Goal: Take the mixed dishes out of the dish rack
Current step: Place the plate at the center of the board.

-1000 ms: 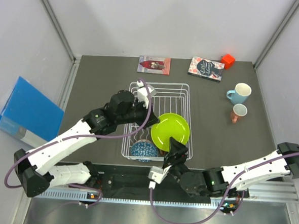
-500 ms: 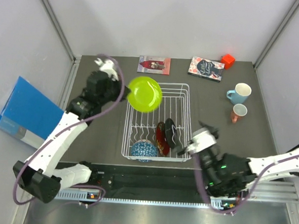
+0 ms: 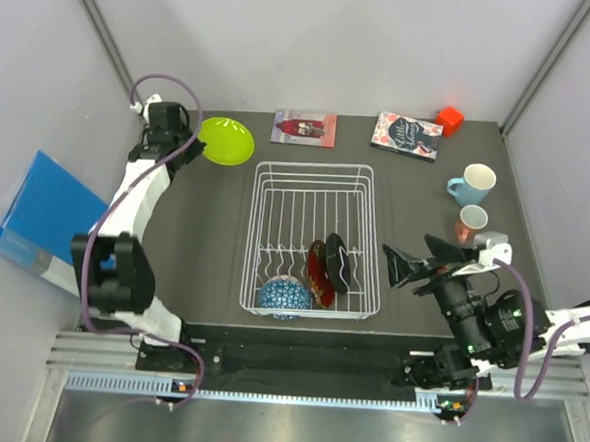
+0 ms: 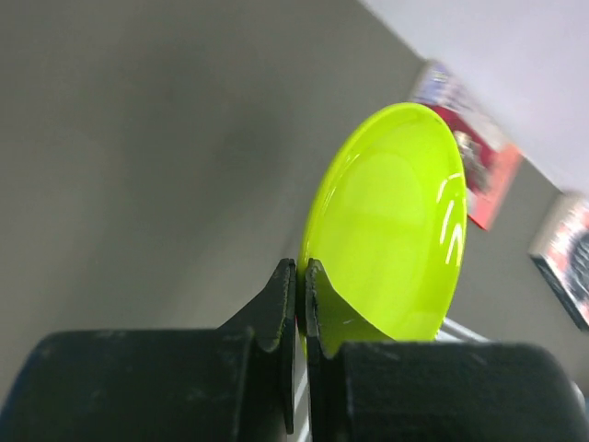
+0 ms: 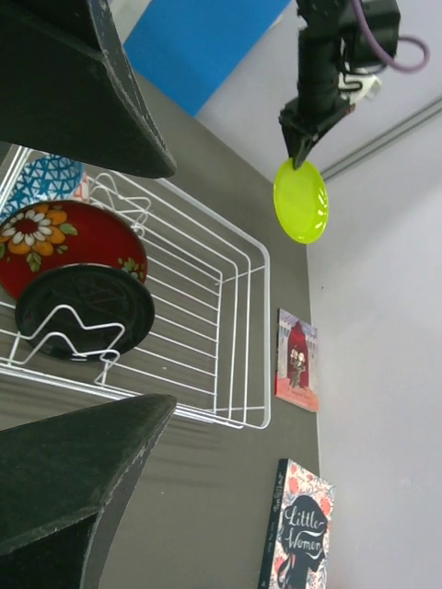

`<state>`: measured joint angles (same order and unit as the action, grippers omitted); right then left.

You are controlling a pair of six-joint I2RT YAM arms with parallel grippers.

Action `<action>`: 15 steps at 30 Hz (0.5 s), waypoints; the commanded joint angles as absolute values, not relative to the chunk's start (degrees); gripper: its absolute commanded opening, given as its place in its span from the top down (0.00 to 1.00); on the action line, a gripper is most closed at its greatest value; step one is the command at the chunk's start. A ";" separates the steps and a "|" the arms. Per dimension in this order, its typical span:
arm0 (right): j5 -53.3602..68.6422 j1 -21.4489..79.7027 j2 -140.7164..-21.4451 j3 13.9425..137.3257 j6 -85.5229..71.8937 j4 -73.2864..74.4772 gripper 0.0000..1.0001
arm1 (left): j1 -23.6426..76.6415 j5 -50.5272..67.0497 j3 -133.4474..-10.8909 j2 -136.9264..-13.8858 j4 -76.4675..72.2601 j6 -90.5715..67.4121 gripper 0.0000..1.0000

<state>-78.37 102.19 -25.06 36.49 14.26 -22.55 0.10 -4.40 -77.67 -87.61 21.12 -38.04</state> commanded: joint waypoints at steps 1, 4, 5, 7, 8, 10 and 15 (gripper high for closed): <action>-77.00 101.95 -29.00 37.52 9.25 -20.32 0.00 | -2.19 -3.53 -85.67 -97.27 15.65 -41.13 1.00; -76.99 101.87 -31.55 39.98 5.72 -13.98 0.00 | -3.60 -0.98 -90.33 -104.75 14.42 -40.96 1.00; -76.91 101.95 -32.07 40.25 5.54 -13.45 0.00 | -4.30 -0.36 -90.96 -106.24 12.85 -40.96 1.00; -76.90 101.78 -31.56 40.78 4.83 -12.04 0.00 | -4.92 1.91 -92.28 -109.76 11.87 -41.66 1.00; -76.90 101.69 -31.12 40.69 4.75 -11.78 0.00 | -5.44 2.54 -92.63 -110.82 11.43 -41.83 1.00; -76.90 101.34 -29.19 40.61 4.13 -10.99 0.00 | -5.54 2.29 -93.95 -113.63 11.34 -41.66 1.00; -77.17 101.25 -25.41 39.64 3.25 -10.28 0.01 | -5.71 2.28 -99.21 -120.57 14.40 -39.73 1.00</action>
<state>-76.90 101.82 -28.29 37.58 5.19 -10.74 -5.43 0.62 -93.03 -117.01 16.58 -40.56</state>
